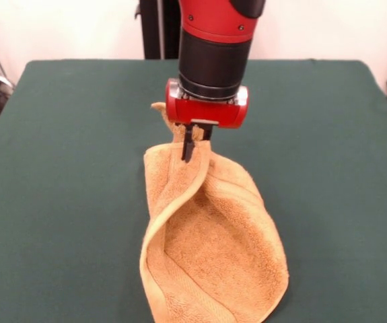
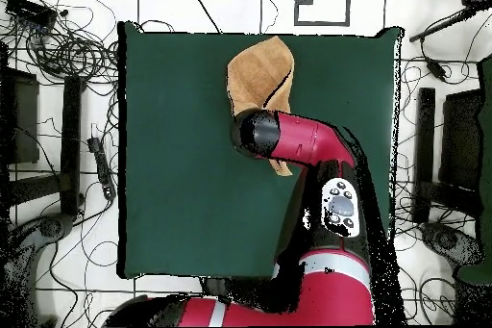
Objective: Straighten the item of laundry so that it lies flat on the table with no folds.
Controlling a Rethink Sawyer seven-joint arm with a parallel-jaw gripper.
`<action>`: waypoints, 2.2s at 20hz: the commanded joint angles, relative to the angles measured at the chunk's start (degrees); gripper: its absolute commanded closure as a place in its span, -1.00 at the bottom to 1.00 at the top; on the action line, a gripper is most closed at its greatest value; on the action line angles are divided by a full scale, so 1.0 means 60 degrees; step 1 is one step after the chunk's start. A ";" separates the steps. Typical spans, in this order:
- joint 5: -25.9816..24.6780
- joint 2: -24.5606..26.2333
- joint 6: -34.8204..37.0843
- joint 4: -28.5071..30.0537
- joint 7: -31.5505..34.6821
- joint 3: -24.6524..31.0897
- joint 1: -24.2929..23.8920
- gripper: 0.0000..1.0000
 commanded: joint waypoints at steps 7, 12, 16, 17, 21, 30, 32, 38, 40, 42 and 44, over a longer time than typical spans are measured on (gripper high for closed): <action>0.0119 0.0212 -0.0051 0.1017 0.1328 0.1056 0.0018 1.00; 0.0097 0.0220 -0.0049 0.0999 0.1308 0.1061 0.0019 1.00; 0.0096 0.0223 -0.0089 0.1028 0.1292 0.1095 -0.0019 1.00; 0.0067 0.0224 -0.0085 0.1019 0.1250 0.1096 -0.0021 1.00; -0.0120 0.0248 0.0246 0.0931 0.0821 0.1187 -0.0041 -1.00; -0.0002 0.0290 0.0340 0.0852 0.0946 0.1224 -0.0060 -1.00; -0.0005 0.0301 0.0092 0.0883 0.1020 0.1232 -0.0073 -1.00; 0.0023 0.0308 -0.0092 0.0952 0.1090 0.1274 -0.0134 -1.00; 0.0010 0.0331 -0.0131 0.0943 0.1083 0.1285 -0.0148 -1.00; -0.0007 0.0358 -0.0190 0.0934 0.1060 0.1317 -0.0175 -1.00; -0.0067 0.0418 -0.0305 0.0918 0.1002 0.1351 -0.0210 -1.00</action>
